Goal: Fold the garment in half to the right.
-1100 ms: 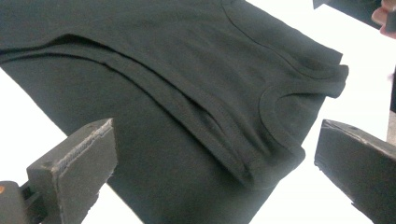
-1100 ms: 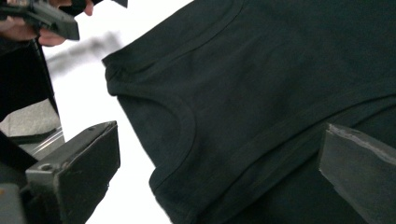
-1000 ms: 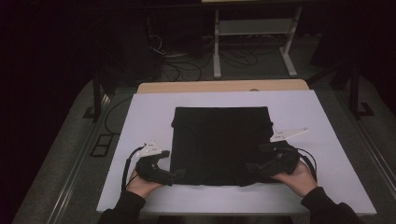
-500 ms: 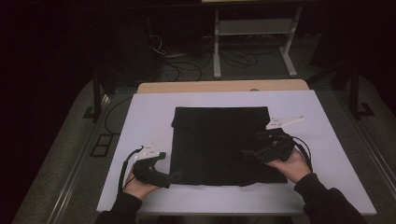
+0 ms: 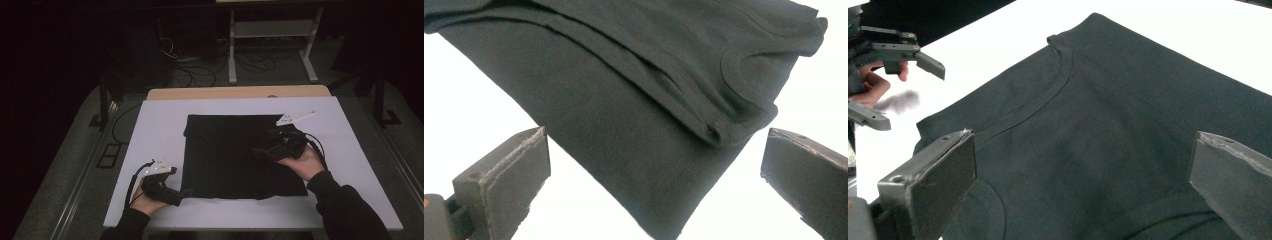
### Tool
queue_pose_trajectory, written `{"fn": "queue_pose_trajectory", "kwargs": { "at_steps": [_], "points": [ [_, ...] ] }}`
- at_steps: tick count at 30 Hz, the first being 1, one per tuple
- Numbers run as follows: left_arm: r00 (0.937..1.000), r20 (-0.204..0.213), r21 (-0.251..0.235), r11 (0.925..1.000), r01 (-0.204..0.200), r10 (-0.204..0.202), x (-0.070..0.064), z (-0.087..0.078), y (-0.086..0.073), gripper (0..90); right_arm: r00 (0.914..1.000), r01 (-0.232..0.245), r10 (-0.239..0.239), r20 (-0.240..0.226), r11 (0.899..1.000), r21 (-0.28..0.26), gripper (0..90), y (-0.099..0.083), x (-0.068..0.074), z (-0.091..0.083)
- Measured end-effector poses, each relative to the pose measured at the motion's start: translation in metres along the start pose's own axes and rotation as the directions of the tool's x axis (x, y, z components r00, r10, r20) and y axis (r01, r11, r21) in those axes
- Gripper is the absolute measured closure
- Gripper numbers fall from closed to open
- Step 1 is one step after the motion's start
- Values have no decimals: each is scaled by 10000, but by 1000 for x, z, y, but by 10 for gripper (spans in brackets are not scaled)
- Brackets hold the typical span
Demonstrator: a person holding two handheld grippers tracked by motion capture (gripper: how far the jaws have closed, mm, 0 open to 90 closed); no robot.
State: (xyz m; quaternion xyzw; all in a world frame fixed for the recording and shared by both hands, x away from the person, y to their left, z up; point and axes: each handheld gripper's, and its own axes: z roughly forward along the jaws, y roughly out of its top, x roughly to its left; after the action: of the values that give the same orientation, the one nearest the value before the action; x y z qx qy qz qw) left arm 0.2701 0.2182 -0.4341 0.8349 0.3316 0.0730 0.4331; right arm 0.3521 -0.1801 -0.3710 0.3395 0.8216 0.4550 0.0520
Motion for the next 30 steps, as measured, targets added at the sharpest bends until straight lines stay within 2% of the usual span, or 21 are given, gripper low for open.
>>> {"fn": "queue_pose_trajectory", "kwargs": {
  "at_steps": [15, 26, 30],
  "points": [
    [9993, 294, 653, 9975, -261, 242, 0, 6, -5, 0, 9999, 119, -119, 72, 9999, 51, 0, 20, -8, 18],
    [9978, 554, 1103, 9930, -412, 352, -2, 12, -7, 0, 9990, 431, -433, -87, 9989, -194, 0, 46, -4, 32],
    [9969, 652, 1356, 9893, -532, 447, -4, 16, -9, 0, 9982, 567, -572, -162, 9980, -272, 0, 57, -1, 41]
  ]
}}
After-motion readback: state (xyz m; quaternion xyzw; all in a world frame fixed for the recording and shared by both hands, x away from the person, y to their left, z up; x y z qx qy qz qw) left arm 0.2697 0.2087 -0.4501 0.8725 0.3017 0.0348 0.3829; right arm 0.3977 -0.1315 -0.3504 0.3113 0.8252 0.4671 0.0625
